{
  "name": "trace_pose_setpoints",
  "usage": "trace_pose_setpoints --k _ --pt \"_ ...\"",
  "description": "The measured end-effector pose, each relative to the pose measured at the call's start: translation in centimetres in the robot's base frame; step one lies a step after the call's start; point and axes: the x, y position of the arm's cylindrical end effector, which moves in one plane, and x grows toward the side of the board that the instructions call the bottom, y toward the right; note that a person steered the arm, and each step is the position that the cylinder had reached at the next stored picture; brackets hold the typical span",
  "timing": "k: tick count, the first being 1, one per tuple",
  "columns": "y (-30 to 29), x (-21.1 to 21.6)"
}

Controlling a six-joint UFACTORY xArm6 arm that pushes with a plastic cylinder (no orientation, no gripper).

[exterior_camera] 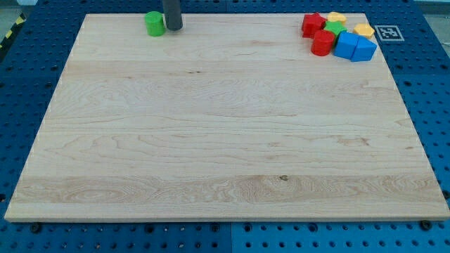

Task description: Push the green circle slightly left

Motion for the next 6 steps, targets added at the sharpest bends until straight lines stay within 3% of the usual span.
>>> trace_pose_setpoints --k 2,6 --pt "0.0 0.0" --pt "-8.1 0.1"
